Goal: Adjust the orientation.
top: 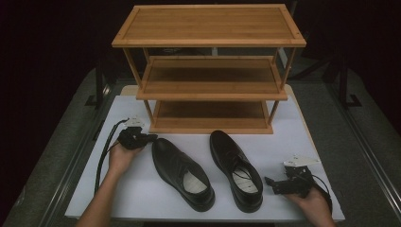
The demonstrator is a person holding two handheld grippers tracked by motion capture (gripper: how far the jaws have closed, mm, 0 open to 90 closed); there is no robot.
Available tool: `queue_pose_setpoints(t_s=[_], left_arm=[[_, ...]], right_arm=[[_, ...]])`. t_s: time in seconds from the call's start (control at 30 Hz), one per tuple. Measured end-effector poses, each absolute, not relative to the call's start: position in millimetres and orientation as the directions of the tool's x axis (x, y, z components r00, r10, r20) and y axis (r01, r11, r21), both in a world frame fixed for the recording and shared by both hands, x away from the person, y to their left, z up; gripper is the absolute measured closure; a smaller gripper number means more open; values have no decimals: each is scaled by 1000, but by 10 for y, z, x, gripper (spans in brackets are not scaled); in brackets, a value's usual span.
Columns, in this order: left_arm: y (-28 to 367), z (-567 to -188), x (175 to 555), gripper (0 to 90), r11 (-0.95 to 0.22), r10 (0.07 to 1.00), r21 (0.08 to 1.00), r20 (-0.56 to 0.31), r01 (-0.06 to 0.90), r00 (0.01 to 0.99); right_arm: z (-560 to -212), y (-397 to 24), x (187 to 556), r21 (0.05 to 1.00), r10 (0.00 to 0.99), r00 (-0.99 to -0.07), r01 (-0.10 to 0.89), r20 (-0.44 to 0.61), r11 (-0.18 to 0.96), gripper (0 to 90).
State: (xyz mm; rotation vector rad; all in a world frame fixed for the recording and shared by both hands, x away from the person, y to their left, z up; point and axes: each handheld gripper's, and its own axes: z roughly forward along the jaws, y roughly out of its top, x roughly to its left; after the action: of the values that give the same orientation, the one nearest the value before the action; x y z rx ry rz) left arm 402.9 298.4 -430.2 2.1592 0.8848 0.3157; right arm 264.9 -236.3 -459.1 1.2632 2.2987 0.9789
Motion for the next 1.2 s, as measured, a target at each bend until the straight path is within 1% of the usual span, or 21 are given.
queue_pose_setpoints(t_s=[0.03,0.07,0.17,0.3,0.43,0.5,0.53,0.57,0.6,0.63,0.67,0.73,0.77,0.83,0.93,1.07,1.2], left_arm=[[2984,-4302,4029,900,-465,683,735,-56,493,728],[3065,-4256,3993,900,-435,700,745,-74,506,710],[3129,-4218,3930,900,-428,705,746,-77,510,705],[3245,-4181,3663,900,-436,712,745,-58,505,700],[3315,-4162,3419,900,-418,718,757,-63,502,693],[3305,-4184,3287,900,-432,713,754,-51,495,700],[3305,-4184,3287,900,-432,713,754,-51,495,700],[3295,-4199,3220,900,-434,708,754,-53,493,704],[3259,-4224,3071,900,-443,696,754,-51,484,716],[3259,-4224,3071,900,-443,696,754,-51,484,716],[3211,-4250,2952,900,-456,683,752,-46,475,729],[3191,-4263,2910,900,-459,678,753,-46,472,733],[3131,-4285,2804,900,-476,658,751,-42,458,752],[3107,-4290,2773,900,-474,653,752,-48,458,756],[2991,-4341,2695,900,-481,615,748,-84,458,784],[2905,-4373,2708,900,-502,583,743,-87,443,807],[2800,-4426,2739,900,-541,560,718,-82,438,825]], right_arm=[[-4591,-2363,2649,709,837,-547,602,31,367,66],[-4591,-2363,2649,709,837,-547,602,30,368,66],[-4591,-2363,2649,709,836,-547,601,30,368,66],[-4590,-2362,2648,709,837,-547,602,29,368,66],[-4590,-2362,2648,709,836,-548,600,27,370,66],[-4589,-2361,2647,707,837,-547,603,29,370,66],[-4589,-2361,2647,707,837,-547,603,29,370,66],[-4590,-2361,2647,707,837,-547,602,28,369,66],[-4590,-2361,2647,707,837,-547,602,28,370,66],[-4590,-2360,2647,707,837,-547,602,28,369,66],[-4590,-2361,2647,708,837,-547,602,28,370,66],[-4590,-2360,2647,707,837,-547,602,28,370,66],[-4589,-2361,2647,707,837,-547,602,28,370,66],[-4590,-2360,2647,707,837,-547,602,28,370,66],[-4590,-2360,2647,707,837,-547,602,28,370,66],[-4590,-2360,2647,707,837,-547,602,27,370,66],[-4590,-2360,2648,707,837,-547,602,28,370,66]])
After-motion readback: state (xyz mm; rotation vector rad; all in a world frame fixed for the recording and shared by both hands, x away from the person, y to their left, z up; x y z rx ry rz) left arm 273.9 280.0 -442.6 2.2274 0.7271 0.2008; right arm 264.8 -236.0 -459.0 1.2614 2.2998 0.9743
